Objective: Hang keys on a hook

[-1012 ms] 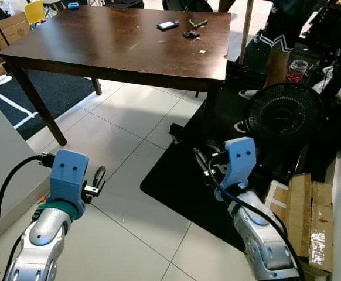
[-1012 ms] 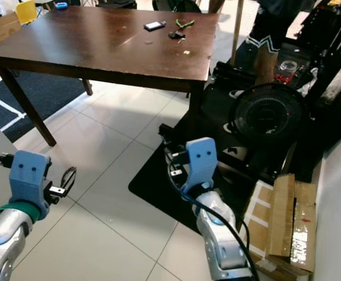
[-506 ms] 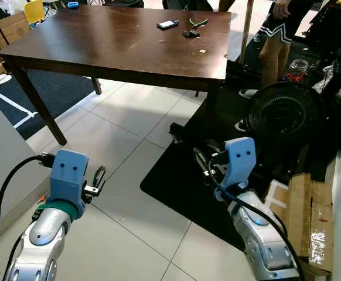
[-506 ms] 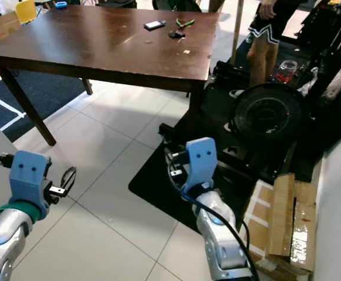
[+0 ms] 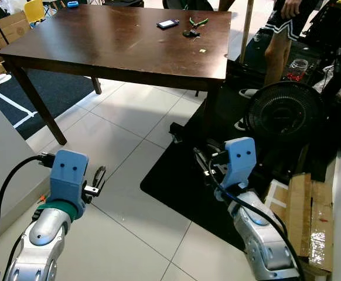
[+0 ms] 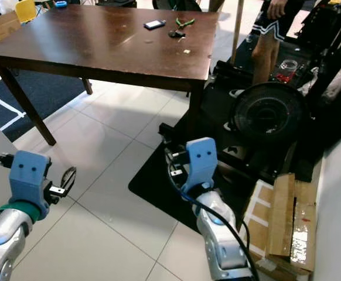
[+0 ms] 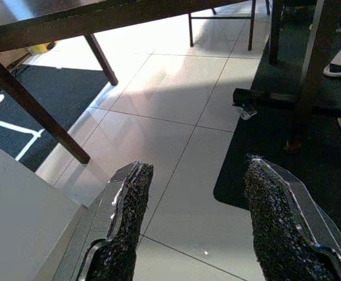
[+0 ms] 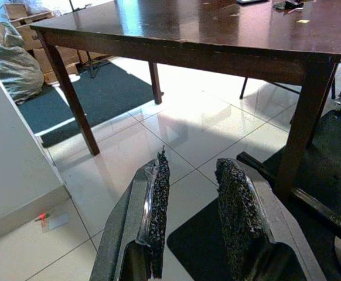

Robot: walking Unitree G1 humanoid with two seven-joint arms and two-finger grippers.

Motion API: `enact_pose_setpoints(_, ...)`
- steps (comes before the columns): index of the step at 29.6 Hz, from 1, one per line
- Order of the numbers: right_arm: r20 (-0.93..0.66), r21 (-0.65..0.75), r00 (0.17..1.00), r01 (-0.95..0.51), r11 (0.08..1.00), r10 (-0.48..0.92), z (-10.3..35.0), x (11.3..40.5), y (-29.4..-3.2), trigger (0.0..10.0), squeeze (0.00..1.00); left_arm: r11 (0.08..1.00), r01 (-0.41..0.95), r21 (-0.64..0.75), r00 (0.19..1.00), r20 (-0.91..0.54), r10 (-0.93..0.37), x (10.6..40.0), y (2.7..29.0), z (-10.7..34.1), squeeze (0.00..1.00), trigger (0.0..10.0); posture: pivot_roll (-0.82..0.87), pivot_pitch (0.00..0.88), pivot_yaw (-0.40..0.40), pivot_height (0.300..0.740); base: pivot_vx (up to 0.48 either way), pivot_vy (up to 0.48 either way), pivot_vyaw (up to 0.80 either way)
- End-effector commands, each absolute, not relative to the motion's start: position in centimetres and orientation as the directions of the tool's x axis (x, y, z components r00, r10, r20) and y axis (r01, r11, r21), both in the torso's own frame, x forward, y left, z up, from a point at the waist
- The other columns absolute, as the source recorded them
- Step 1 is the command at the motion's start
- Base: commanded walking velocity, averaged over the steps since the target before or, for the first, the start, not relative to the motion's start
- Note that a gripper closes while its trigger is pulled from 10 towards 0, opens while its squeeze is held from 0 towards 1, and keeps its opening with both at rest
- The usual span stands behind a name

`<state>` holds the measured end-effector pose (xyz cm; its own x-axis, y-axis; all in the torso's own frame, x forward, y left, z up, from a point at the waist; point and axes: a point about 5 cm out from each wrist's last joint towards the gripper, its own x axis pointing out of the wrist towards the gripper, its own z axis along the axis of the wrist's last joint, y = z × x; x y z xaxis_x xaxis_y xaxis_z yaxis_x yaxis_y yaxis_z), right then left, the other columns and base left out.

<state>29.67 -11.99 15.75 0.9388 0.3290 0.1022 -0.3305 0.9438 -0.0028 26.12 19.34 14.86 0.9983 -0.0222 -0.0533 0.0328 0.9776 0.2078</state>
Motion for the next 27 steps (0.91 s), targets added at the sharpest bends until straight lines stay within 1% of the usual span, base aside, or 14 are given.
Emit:
enact_pose_setpoints(1,0.102,0.013,0.938,-0.334,0.943,0.331,15.77,29.52,-11.89,10.0,0.00,0.976,0.024,0.217,0.998,-0.064,-0.011,25.91,19.74,14.83,0.00,10.0,-0.06,0.092,0.122,0.740,0.000,0.000,0.00)
enact_pose_setpoints(27,0.101,0.012,0.938,-0.334,0.943,0.331,15.81,29.57,-11.93,10.0,0.00,0.976,0.023,0.217,0.998,-0.063,-0.010,25.94,19.70,14.88,0.00,10.0,-0.06,0.094,0.120,0.740,0.000,0.000,0.00)
